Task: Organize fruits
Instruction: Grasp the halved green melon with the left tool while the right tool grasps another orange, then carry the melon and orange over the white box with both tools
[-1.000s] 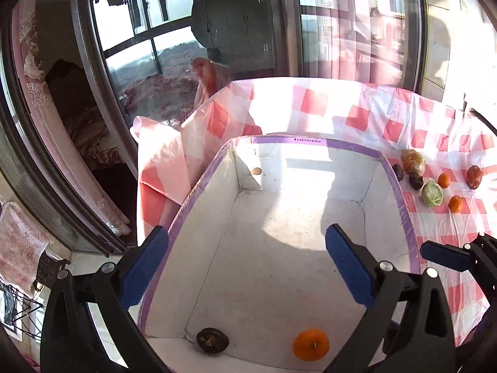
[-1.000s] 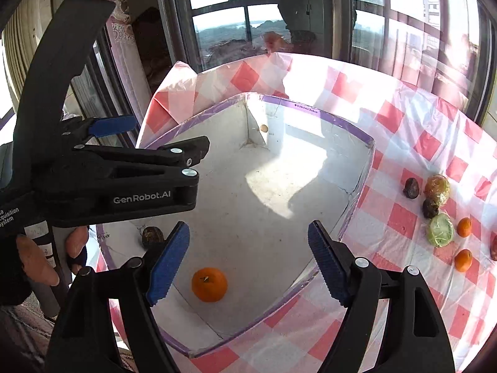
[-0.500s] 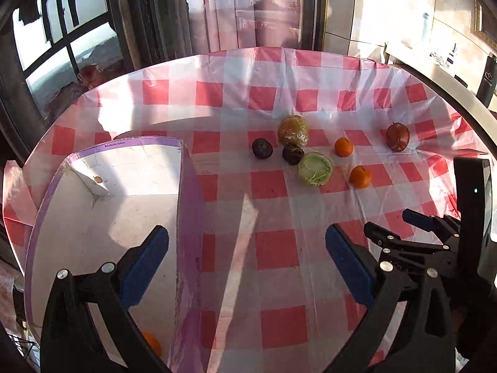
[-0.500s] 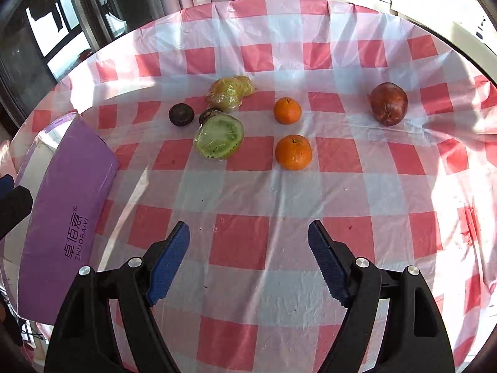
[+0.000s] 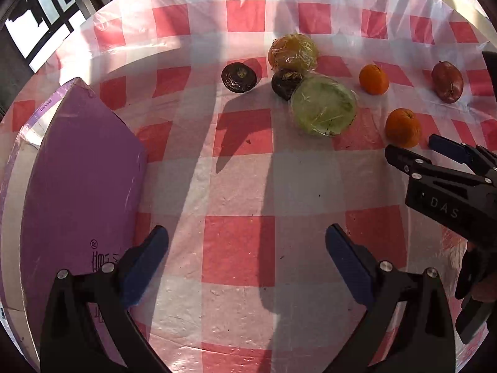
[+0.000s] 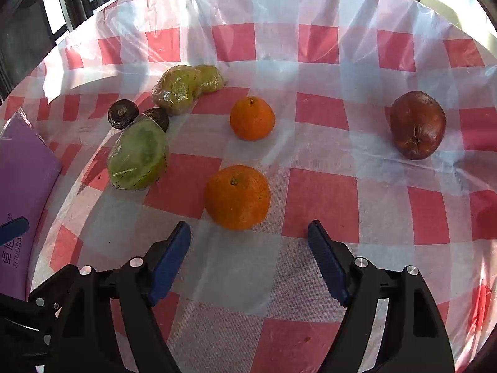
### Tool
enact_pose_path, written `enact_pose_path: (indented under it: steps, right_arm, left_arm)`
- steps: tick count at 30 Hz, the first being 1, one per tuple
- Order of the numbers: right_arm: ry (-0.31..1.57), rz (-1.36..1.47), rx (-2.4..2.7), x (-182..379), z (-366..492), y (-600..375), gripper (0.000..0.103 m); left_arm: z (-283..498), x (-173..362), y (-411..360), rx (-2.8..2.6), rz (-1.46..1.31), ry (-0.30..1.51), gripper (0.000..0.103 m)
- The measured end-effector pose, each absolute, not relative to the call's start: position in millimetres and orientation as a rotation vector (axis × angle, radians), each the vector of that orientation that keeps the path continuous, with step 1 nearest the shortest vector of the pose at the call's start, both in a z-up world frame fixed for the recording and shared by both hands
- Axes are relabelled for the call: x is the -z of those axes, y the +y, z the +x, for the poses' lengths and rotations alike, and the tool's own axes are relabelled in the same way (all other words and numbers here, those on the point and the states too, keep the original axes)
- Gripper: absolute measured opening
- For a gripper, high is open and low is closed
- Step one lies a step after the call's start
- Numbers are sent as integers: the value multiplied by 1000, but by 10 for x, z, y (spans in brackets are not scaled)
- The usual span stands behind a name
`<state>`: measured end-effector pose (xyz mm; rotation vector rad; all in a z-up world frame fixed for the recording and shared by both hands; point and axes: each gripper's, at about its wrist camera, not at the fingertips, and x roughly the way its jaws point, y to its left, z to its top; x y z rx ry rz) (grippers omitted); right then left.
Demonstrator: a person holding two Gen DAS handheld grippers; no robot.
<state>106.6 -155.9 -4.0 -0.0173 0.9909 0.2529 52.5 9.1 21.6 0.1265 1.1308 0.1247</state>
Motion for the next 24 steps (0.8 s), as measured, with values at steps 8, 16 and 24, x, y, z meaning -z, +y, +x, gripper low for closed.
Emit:
enact_pose_path:
  steps: [8,16,24]
  right_arm:
    - [929,-93,-305,24,1261,-1502,41]
    - [964,39,-221,21,934,-1983,41]
    - [991,73,-173,28,534,-2275,41]
  left_arm:
    - [761,-114,-73,-105,162,1150,101]
    - [1272,-86,-306,-56,159,1115,90]
    - [1637,-66,-320,46,59,1084,61]
